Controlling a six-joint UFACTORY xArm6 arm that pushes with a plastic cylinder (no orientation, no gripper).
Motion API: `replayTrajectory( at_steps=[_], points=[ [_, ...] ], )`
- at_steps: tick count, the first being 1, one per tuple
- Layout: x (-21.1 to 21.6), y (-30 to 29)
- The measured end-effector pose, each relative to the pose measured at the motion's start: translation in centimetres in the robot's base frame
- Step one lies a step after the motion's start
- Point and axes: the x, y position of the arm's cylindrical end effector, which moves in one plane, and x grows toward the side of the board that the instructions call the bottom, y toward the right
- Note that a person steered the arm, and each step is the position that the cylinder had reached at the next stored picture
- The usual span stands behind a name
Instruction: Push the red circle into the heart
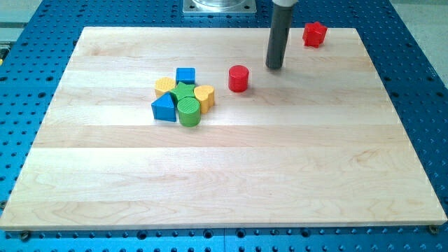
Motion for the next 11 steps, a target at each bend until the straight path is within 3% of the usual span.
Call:
replayTrajectory(
  at_steps=[1,3,4,6,9,11],
  points=[
    [1.8,-4.4],
    [3.9,-4.3],
    [3.8,-8.6],
    [0.6,-9.4],
    [2.1,-9.9],
    [-0.3,11.7]
  ],
)
